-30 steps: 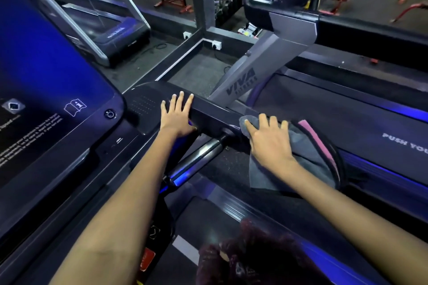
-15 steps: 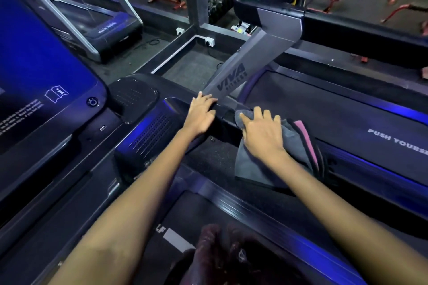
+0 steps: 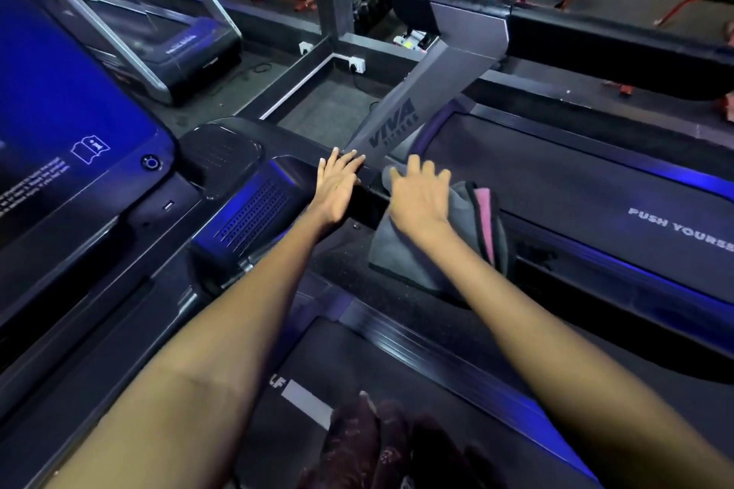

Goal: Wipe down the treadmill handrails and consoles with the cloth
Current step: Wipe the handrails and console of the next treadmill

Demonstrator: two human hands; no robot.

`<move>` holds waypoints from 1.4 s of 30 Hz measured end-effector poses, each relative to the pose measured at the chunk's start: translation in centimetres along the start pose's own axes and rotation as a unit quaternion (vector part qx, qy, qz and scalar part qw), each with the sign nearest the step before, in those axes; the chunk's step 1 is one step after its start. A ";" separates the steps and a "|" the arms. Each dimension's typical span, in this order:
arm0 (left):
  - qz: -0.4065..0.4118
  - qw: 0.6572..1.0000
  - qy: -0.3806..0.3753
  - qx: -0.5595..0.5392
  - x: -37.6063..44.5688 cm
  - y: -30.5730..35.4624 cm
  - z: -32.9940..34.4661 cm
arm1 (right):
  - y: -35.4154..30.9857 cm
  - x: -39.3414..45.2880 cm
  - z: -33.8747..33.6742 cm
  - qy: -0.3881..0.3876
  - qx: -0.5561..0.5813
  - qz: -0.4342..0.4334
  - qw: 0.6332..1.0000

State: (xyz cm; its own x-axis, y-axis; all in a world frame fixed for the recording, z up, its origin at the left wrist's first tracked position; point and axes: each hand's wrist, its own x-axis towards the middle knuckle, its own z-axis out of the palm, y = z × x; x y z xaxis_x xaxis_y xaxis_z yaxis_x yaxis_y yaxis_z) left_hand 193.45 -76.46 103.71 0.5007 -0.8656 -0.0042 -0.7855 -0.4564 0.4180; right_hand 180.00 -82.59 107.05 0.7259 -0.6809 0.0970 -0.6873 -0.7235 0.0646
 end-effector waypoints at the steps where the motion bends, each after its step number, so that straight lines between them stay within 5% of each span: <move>1: 0.001 1.000 0.001 0.001 -0.1 0.1 -0.1 | -0.7 0.3 0.1 0.009 0.003 -0.014 1.000; 7: 0.005 1.000 0.006 -0.007 0.0 0.0 0.0 | 1.3 -2.9 1.4 0.065 -0.069 -0.142 0.985; 14: 0.017 1.000 0.004 -0.003 0.0 -0.1 0.0 | -0.9 -0.8 0.3 0.019 -0.019 0.009 1.000; 20: 0.030 0.998 0.032 0.048 -0.3 -0.3 1.0 | -0.5 -2.7 0.7 0.017 -0.050 -0.045 0.998; 27: 0.053 0.992 0.039 0.105 -1.1 0.4 2.2 | 2.2 -2.4 -0.2 -0.040 0.018 0.159 0.986; 34: 0.060 0.990 0.043 0.122 -1.2 0.6 2.1 | 2.5 -6.0 0.5 0.005 -0.026 0.048 0.998; 42: 0.145 0.983 0.041 0.107 -1.6 0.4 2.2 | 2.3 -4.8 0.6 -0.006 -0.001 0.208 0.978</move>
State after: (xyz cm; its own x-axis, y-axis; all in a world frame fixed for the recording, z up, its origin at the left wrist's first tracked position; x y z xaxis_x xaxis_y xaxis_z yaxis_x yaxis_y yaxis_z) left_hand 191.50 -75.70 101.89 0.2652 -0.9502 0.1634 -0.9535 -0.2333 0.1910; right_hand 174.93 -81.07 106.11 0.3834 -0.9177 0.1036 -0.9234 -0.3831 0.0243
